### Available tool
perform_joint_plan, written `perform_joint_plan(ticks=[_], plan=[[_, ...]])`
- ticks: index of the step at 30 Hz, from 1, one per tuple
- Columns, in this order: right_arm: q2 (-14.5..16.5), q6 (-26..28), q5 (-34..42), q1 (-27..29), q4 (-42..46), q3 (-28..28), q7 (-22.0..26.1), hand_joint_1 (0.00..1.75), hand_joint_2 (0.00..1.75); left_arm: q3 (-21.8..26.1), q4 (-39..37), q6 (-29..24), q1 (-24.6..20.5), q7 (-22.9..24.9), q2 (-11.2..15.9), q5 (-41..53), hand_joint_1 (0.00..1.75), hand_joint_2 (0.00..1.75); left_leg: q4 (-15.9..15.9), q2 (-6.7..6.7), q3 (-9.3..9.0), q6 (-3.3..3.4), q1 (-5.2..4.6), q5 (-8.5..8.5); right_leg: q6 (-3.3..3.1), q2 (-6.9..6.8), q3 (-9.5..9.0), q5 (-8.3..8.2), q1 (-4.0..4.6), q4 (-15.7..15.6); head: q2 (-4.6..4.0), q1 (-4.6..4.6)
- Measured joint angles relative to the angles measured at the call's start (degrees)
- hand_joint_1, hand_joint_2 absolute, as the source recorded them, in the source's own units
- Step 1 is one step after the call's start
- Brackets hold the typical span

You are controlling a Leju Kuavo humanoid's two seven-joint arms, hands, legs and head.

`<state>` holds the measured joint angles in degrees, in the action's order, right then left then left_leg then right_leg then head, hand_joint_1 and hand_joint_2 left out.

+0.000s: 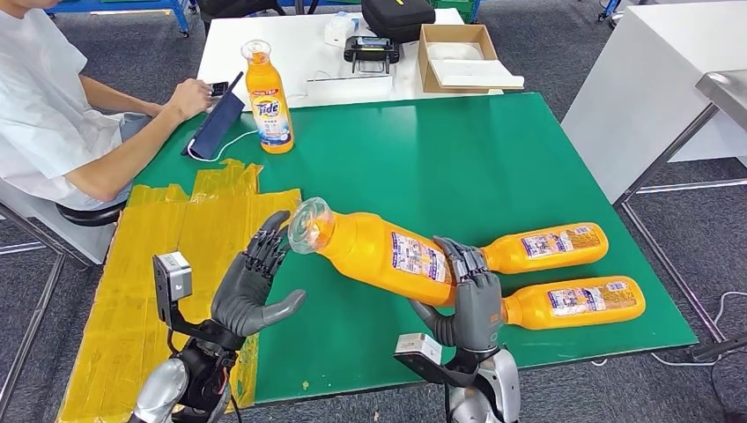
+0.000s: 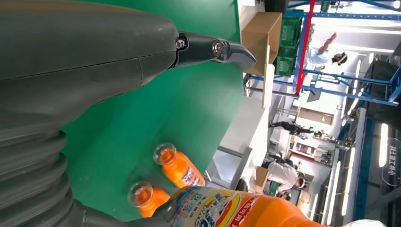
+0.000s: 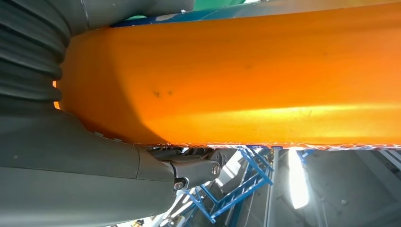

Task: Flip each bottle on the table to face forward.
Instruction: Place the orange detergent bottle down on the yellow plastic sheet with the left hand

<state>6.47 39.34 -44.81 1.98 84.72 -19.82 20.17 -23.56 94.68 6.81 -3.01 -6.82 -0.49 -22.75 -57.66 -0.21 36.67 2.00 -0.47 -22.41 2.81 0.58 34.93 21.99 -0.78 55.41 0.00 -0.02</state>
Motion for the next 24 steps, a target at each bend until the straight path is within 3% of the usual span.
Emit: perform_joint_plan(ticks=[5, 10, 18, 24], plan=[[0.0, 0.0, -0.2, -0.2, -0.2, -0.3, -0.5, 1.75, 1.75, 0.0, 0.0, 0.3, 0.0, 0.0, 0.0, -0.3, 0.0, 1.75, 0.0, 0.0, 0.0, 0.0, 0.0, 0.0, 0.01, 0.0, -0.01, -0.01, 0.0, 0.0, 0.0, -0.01], [-0.1, -0.7, -2.6, -1.3, -1.7, -1.5, -4.2, 1.75, 1.75, 0.0, 0.1, 1.7, 0.0, -0.4, 0.2, -1.2, 0.0, 1.75, 0.0, 0.0, 0.0, 0.0, 0.0, 0.0, 0.01, 0.0, 0.0, -0.01, 0.0, 0.0, 0.0, -0.01], [-0.1, -9.8, -2.0, -6.0, -8.2, -6.5, -7.9, 1.75, 1.75, -0.6, 1.2, 2.9, -0.1, -1.3, 0.2, -0.8, 0.0, 1.75, 0.0, 0.01, 0.0, -0.01, 0.01, 0.03, 0.01, 0.0, 0.0, -0.01, 0.0, 0.0, 0.0, 0.01], [0.5, -12.8, -3.1, -9.5, -13.8, -12.8, -9.3, 1.75, 1.75, -0.6, 1.2, 3.3, -0.4, -1.4, 0.2, -1.8, 0.0, 1.75, 0.0, 0.01, 0.01, -0.03, 0.02, 0.05, 0.0, 0.0, 0.01, -0.01, 0.01, 0.0, 0.0, 0.0]])
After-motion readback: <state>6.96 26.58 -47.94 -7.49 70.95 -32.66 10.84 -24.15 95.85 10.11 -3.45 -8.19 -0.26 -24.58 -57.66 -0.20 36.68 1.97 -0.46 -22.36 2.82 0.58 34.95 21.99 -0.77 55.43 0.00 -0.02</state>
